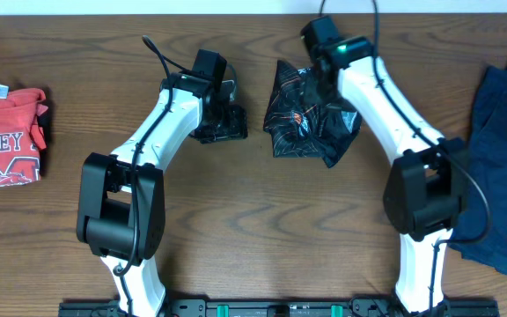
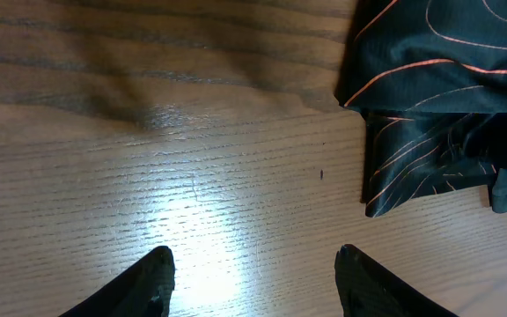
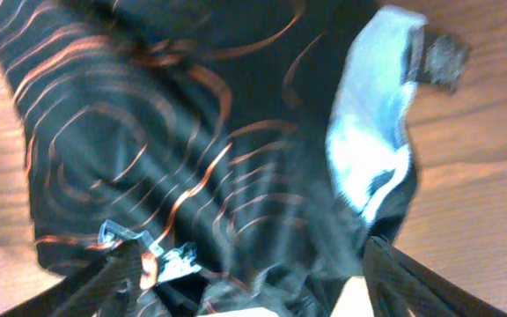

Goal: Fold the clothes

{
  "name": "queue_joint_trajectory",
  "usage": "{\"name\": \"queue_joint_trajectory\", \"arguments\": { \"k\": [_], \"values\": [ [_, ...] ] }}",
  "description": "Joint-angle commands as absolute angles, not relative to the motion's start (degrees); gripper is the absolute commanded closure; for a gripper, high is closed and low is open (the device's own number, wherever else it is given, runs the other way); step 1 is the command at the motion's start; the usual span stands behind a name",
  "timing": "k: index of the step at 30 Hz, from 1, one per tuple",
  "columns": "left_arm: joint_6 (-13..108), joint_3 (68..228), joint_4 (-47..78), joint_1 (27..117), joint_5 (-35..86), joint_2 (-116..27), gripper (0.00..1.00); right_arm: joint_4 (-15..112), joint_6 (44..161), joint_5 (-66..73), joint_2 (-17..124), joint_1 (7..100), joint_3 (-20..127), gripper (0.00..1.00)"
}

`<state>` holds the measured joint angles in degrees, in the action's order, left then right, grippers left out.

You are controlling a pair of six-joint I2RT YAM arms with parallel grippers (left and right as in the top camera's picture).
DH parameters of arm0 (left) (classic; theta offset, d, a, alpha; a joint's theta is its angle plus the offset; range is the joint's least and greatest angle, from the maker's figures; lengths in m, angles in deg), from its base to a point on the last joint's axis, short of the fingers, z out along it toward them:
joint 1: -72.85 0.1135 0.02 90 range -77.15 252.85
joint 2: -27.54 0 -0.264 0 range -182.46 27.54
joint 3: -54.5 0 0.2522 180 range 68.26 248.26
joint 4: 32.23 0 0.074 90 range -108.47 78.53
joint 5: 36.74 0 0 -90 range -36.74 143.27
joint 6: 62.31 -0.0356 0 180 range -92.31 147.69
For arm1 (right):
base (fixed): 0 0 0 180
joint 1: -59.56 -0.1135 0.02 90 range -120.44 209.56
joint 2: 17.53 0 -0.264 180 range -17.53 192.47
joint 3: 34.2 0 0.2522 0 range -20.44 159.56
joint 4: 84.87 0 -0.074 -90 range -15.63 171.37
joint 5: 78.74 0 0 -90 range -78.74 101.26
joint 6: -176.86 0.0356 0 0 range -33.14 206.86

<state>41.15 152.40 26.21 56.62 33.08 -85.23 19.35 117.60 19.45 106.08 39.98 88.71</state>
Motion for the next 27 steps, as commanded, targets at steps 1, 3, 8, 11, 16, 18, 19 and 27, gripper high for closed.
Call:
{"name": "queue_joint_trajectory", "arguments": {
  "k": [1, 3, 8, 11, 16, 18, 19, 27],
  "values": [
    [40.4, 152.9, 26.0, 56.8, 32.6, -85.1, 0.39, 20.1, 117.6, 17.4, 108.1, 43.1, 89.2, 0.37],
    [40.4, 152.9, 25.3, 56.8, 30.9, -85.1, 0.39, 20.1, 117.7, 16.2, 110.1, 44.0, 89.2, 0.4],
    [40.4, 152.9, 22.5, 56.8, 27.2, -85.1, 0.39, 20.5, 117.6, 14.9, 114.9, 44.6, 89.2, 0.37],
    [40.4, 152.9, 21.7, 56.8, 27.1, -85.1, 0.39, 20.9, 117.4, 14.9, 117.1, 44.0, 89.2, 0.34],
    [40.6, 152.9, 21.1, 56.8, 26.1, -85.1, 0.39, 20.7, 117.7, 14.7, 121.3, 43.1, 89.2, 0.31],
    [40.6, 152.9, 21.0, 56.8, 24.8, -85.1, 0.39, 20.0, 117.7, 14.5, 122.4, 43.0, 89.2, 0.31],
    [40.6, 152.9, 20.8, 56.8, 24.2, -85.1, 0.39, 19.2, 117.7, 14.4, 122.5, 43.0, 89.2, 0.31],
    [40.7, 152.9, 18.3, 56.8, 20.6, -85.1, 0.39, 20.4, 116.6, 17.1, 115.2, 43.0, 89.3, 0.22]
  ]
}}
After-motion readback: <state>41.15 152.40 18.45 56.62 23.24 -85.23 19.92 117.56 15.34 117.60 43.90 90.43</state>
